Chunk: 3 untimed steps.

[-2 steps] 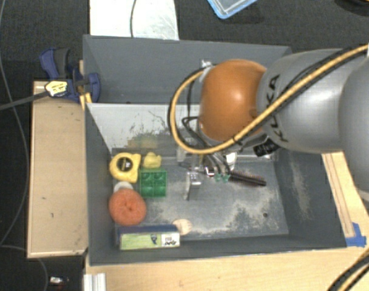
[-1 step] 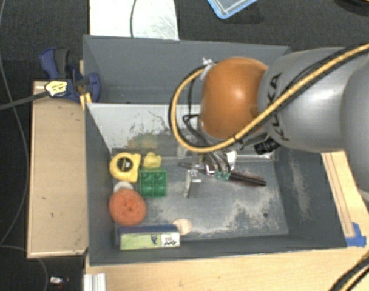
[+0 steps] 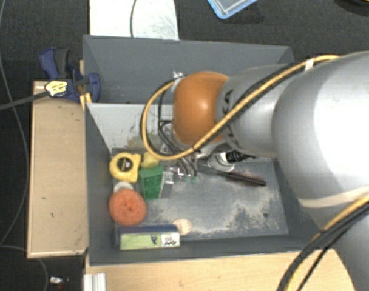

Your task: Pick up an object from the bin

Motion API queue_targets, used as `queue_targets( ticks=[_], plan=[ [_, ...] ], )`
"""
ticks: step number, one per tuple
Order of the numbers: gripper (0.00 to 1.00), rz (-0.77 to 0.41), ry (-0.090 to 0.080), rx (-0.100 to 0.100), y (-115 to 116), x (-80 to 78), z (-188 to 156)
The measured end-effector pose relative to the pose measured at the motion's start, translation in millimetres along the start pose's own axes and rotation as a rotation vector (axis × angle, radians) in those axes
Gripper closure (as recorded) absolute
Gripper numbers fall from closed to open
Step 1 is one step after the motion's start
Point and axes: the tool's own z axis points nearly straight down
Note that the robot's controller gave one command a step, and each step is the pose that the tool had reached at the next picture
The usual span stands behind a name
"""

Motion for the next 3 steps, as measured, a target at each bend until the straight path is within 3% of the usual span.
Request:
queue_targets(
  ticks=[1,2,3],
  plan=[
    [0.00,0.044,-0.001,0.001,13.0,5.9,-60.5],
    [0.00,0.028,-0.002,0.000,7.9,2.9,-27.9],
    [0.00,0.342,-0.006,-0.005,4.5,5.9,4.1]
  ],
)
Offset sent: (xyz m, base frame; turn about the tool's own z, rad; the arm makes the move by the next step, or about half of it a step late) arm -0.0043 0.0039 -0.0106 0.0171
